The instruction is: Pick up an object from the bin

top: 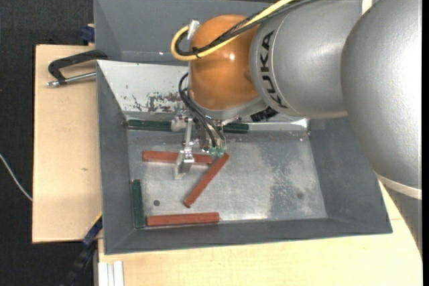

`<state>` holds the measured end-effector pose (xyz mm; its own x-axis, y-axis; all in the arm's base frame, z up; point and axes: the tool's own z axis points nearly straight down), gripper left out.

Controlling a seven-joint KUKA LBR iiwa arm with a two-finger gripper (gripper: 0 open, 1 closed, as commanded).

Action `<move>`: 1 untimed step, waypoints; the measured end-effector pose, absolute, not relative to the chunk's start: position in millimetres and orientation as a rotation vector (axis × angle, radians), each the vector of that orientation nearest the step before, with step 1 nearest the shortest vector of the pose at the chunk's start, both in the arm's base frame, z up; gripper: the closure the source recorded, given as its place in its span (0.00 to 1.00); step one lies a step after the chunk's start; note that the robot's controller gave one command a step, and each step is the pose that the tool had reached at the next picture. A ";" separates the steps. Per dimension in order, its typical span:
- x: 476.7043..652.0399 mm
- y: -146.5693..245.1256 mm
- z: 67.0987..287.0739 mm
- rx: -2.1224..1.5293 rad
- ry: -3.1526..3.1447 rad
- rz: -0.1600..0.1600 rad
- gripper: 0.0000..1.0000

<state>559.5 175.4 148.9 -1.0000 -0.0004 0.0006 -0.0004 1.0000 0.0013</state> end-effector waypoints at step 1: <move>559.6 175.2 149.0 -0.001 -3.141 -0.002 0.00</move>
Offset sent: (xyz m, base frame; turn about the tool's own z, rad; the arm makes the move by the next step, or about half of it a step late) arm 0.0036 0.0144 -0.0789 0.1757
